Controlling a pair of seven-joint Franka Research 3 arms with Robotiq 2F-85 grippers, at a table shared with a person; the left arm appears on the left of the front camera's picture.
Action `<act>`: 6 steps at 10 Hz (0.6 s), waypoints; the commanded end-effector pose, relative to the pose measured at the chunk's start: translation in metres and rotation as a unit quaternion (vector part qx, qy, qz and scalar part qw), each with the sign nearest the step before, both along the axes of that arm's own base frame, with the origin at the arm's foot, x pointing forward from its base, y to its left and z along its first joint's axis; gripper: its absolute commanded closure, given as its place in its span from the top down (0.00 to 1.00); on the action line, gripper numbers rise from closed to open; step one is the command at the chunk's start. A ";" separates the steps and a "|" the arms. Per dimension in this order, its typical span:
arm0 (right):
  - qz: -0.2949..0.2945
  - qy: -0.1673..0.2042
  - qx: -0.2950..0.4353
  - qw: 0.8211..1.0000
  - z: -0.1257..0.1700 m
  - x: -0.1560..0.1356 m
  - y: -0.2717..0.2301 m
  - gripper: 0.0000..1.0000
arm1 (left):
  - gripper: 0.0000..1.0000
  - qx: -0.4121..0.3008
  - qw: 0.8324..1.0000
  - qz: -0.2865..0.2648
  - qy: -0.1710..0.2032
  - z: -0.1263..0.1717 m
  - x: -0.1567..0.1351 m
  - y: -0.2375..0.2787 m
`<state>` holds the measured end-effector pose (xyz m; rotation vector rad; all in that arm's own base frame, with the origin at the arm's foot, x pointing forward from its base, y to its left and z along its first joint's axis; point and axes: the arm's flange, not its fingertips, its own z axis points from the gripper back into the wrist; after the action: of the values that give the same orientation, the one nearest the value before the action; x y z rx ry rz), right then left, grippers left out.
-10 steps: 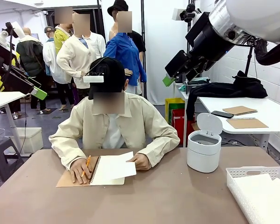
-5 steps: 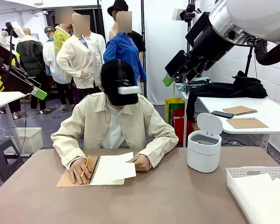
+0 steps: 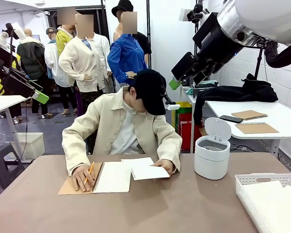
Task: Sort the paper based on its condition.
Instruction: If a person hands you a paper, place it in the Organizing basket , and if it's crumpled, put it in the Trash can.
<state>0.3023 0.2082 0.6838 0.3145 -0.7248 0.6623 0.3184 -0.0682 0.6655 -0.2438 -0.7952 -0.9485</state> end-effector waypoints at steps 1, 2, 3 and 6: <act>0.001 0.000 -0.001 1.000 -0.001 0.000 0.001 1.00 | 1.00 -0.001 1.000 0.000 -0.001 0.001 0.000 0.001; 0.001 0.000 -0.001 1.000 -0.001 0.000 0.001 1.00 | 1.00 -0.001 1.000 0.000 -0.001 0.001 0.000 0.001; 0.001 0.000 -0.001 1.000 -0.001 0.000 0.001 1.00 | 1.00 -0.001 1.000 0.000 -0.001 0.001 0.000 0.001; 0.001 0.000 -0.001 1.000 -0.001 0.000 0.001 1.00 | 1.00 -0.001 1.000 0.000 -0.001 0.001 0.000 0.001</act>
<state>0.3023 0.2082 0.6838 0.3144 -0.7248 0.6623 0.3184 -0.0682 0.6655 -0.2438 -0.7952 -0.9485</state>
